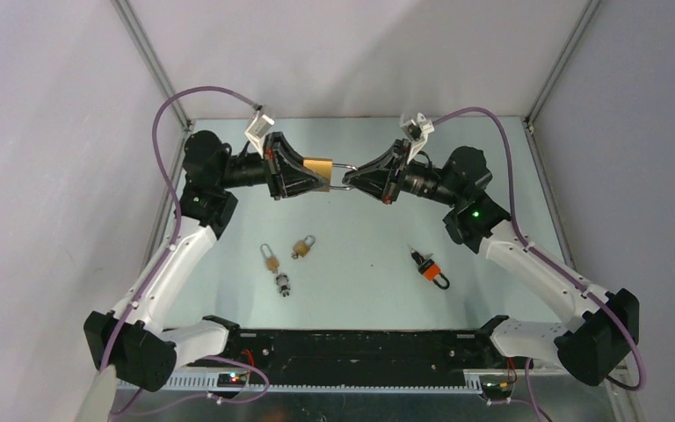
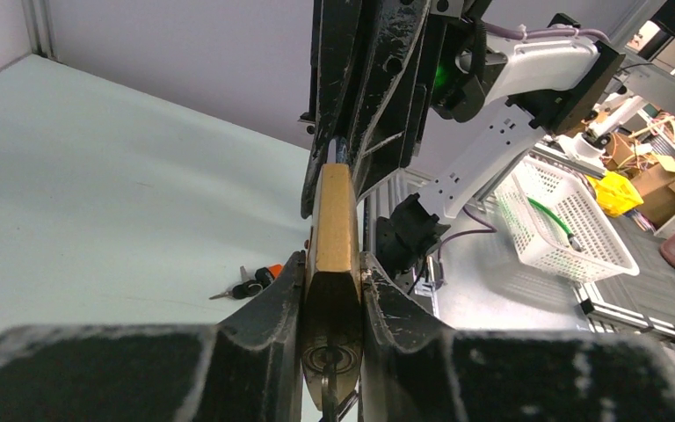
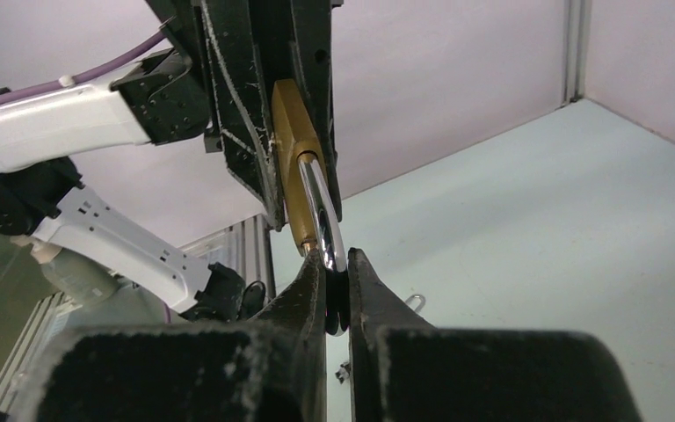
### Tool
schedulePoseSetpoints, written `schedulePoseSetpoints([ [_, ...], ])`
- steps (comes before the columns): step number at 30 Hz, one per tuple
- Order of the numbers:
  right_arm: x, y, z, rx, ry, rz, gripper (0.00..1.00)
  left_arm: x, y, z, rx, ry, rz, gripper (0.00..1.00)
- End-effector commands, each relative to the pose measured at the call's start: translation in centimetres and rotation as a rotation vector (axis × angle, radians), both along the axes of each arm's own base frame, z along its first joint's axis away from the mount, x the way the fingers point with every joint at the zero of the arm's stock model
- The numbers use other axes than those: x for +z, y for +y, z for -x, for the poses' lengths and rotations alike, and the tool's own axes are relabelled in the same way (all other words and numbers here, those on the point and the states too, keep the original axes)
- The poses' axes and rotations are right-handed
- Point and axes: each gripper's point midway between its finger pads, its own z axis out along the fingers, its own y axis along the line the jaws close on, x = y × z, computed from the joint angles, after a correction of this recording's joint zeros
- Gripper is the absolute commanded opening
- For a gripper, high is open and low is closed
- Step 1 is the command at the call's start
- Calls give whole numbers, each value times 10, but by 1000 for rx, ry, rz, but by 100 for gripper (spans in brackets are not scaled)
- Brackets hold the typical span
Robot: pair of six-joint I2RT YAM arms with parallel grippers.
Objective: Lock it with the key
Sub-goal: Lock the lock.
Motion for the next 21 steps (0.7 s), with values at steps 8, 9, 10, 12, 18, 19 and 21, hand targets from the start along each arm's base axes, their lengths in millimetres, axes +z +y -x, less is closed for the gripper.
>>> schedulePoseSetpoints([
  [8, 25, 31, 10, 3, -30, -114, 0, -15, -32, -2, 34, -6, 21, 0],
  [9, 26, 33, 12, 19, -34, -117, 0, -18, -33, -5, 45, 3, 19, 0],
  [10, 27, 33, 13, 30, -31, -123, 0, -20, -35, -5, 45, 4, 18, 0],
  [12, 24, 37, 17, 62, -23, -119, 0, -23, -38, -11, 63, 12, 15, 0],
  [18, 24, 50, 35, 146, -33, -77, 0, -33, -48, -24, 91, 45, 3, 0],
  [19, 24, 51, 37, 151, -33, -78, 0, -36, -51, -26, 99, 54, -1, 0],
  [21, 24, 54, 38, 163, -27, -77, 0, -41, -57, -27, 98, 62, -8, 0],
])
